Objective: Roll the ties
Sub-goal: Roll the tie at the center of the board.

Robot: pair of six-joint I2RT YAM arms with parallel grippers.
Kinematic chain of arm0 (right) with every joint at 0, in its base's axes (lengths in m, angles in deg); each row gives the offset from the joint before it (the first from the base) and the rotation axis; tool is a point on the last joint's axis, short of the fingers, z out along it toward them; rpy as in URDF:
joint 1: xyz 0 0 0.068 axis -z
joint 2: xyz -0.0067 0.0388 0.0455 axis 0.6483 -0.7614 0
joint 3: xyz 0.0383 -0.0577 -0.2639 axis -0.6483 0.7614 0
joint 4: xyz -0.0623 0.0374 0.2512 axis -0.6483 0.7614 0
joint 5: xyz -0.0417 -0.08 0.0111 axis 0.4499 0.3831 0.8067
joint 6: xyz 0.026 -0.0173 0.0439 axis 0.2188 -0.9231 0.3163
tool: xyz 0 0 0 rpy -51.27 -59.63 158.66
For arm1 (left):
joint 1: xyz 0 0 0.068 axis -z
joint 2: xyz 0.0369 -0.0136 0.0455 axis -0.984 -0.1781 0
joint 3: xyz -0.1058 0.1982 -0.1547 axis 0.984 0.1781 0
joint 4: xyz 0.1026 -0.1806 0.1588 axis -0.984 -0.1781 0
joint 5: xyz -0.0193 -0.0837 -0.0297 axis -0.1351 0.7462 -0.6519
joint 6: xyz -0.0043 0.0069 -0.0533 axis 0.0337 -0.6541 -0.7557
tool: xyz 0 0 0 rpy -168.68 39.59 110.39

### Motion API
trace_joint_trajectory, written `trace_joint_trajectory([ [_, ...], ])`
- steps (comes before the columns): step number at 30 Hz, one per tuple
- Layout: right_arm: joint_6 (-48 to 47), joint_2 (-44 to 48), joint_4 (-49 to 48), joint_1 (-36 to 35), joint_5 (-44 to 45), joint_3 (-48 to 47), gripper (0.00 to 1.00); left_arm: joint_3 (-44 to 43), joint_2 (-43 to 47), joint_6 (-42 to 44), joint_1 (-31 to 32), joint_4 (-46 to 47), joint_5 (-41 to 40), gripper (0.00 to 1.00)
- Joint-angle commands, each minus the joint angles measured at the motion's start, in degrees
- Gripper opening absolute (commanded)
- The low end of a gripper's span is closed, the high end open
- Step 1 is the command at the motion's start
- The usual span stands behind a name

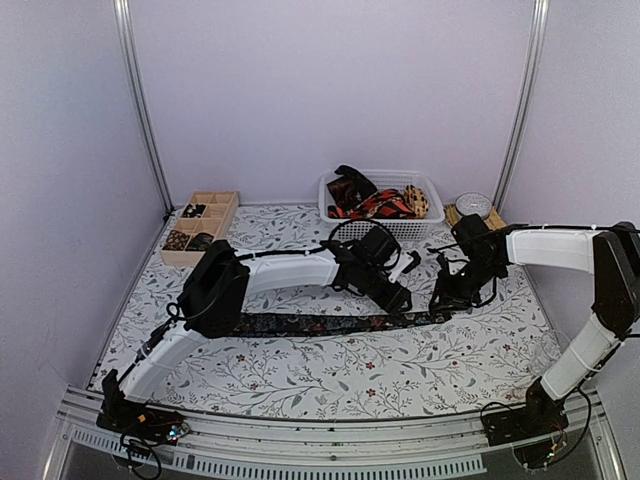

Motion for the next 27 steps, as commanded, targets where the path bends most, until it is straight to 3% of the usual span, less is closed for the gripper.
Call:
trace_joint_trajectory([
  [1,-1.9,-1.88,-0.49,-0.24,1.19,-0.97,0.3,1.44,-0.69,1.01,0.14,-0.14,2.41,0.66],
  [10,-1.37,-3.89,-6.07,-0.15,-5.91,1.33,0.33,10.93,5.6,1.99,-0.98,11.21,9.25,0.8],
  [27,1.48,-6.96,-14.75,3.24,-14.21,6.57,0.36,10.72,3.46,-9.41,-2.81,16.27,13.1,0.83],
])
